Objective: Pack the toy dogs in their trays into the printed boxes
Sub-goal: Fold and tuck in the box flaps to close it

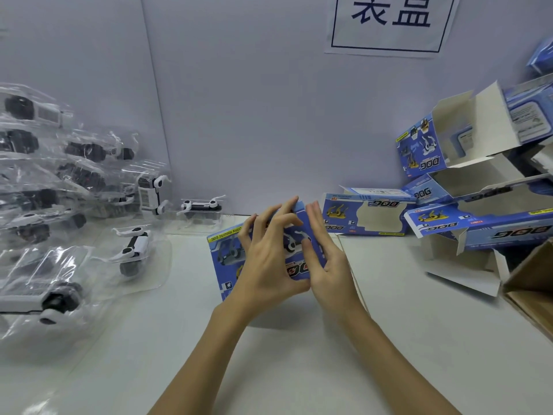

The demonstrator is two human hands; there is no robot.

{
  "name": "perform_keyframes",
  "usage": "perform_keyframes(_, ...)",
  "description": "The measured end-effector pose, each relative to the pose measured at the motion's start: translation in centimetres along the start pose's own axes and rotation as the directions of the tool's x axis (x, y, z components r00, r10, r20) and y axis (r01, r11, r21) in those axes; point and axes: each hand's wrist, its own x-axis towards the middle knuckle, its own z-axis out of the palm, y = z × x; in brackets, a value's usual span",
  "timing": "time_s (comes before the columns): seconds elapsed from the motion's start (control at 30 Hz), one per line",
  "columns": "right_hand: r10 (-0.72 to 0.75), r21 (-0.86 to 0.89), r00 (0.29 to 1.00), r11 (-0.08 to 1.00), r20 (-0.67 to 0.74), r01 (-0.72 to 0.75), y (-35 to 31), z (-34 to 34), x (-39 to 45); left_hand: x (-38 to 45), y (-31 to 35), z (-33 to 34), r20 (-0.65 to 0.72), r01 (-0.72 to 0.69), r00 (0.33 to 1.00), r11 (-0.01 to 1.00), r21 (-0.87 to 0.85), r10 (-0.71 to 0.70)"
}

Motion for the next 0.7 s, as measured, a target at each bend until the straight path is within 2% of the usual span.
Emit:
perform_keyframes(0.1, -0.016, 0.026, 0.994, 0.999, -0.105, 0.019, 0.4, -0.1, -0.1, 0.3, -0.5, -0.3, -0.027, 0.034, 0.999, 0.999, 0.018, -0.034)
perform_keyframes(0.17, -0.074, -0.054, 0.985, 0.996, -0.153, 0.066, 0.4, 0.4, -0.5, 0.5, -0.9, -0.6, -0.076, 0.079, 0.994, 0.997, 0.019, -0.078)
perform_keyframes(0.2, -0.090, -0.064, 0.985, 0.995, -0.148, 0.081, 0.4, 0.7, -0.7, 0.5, -1.1, -0.7, -0.097, 0.089, 0.991, 0.996, 0.003, -0.089)
perform_keyframes(0.37, -0.018, 0.101, 0.985, 0.994, -0.169, 0.035, 0.3, 1.9, -1.1, 0.5, -1.1, -0.7, -0.117, 0.083, 0.989, 0.996, -0.039, -0.087)
perform_keyframes(0.57, 0.067, 0.189, 0.985, 0.981, -0.158, -0.037, 0.8, 1.3, -0.9, 0.5, -1.1, -0.1, -0.099, 0.091, 0.991, 0.996, 0.000, -0.090)
perform_keyframes(0.7, 0.099, 0.149, 0.988, 0.986, -0.115, -0.081, 0.9, 1.0, -0.4, 0.5, -0.9, 0.0, -0.146, 0.100, 0.984, 0.995, 0.005, -0.098)
